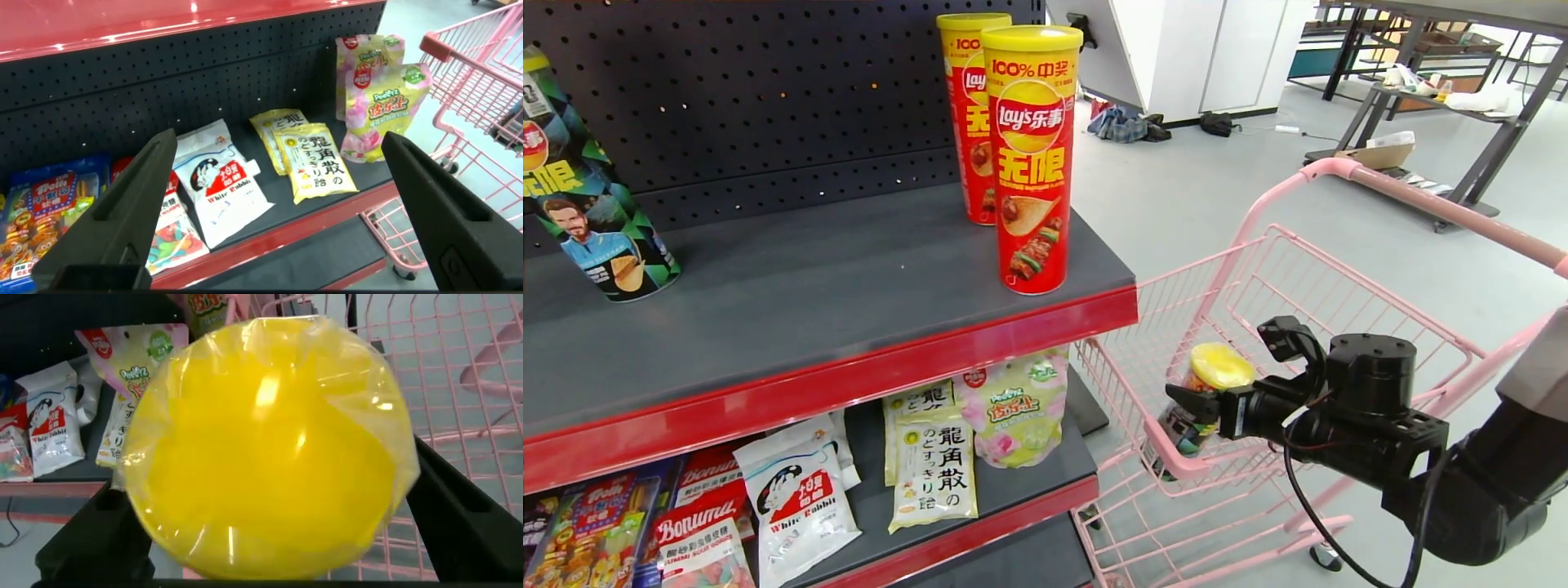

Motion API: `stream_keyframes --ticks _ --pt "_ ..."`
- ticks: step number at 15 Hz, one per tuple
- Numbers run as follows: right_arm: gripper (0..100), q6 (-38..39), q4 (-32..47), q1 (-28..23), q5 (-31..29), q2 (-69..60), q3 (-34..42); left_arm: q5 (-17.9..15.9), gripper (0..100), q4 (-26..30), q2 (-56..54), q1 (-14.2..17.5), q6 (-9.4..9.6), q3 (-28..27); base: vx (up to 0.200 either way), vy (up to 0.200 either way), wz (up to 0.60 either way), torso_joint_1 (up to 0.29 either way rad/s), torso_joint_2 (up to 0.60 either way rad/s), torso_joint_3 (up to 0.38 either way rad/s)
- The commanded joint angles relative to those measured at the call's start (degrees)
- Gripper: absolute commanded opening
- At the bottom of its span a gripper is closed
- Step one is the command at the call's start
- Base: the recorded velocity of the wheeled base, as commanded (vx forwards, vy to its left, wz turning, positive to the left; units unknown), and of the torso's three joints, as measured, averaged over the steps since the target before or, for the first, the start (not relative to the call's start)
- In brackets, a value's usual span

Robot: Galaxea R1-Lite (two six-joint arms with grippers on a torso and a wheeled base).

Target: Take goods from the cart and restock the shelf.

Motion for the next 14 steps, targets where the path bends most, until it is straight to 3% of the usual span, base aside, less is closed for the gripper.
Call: stream_keyframes --ticks 1,2,10,12,14 --pt "100 0.04 -0.13 0.14 -0.01 1.89 -0.95 0.01 100 0.0 0.05 0.07 -0.01 0.0 0.0 0.0 0.0 0.0 0.0 0.0" --pt "0 0.04 -0.21 0.14 -0.01 2.24 -1.47 0.01 100 0.0 0.05 0.07 -0.01 0.0 0.0 0.0 0.0 0.0 0.0 0.0" --pt "0 1.18 -4.52 0.23 -0.54 0.22 -2.79 0.1 100 0.0 0.05 -0.02 -0.01 0.0 0.0 0.0 0.0 0.0 0.0 0.0" --pt "0 -0.67 0.4 -1.09 -0.54 -6.46 -7.54 0.1 100 0.0 0.05 0.07 -0.01 0.0 0.0 0.0 0.0 0.0 0.0 0.0" --pt "0 -3.83 12.27 -2.14 -0.54 -16.04 -13.95 0.1 100 0.0 0.05 -0.02 -0.19 0.0 0.0 0.0 0.0 0.0 0.0 0.0"
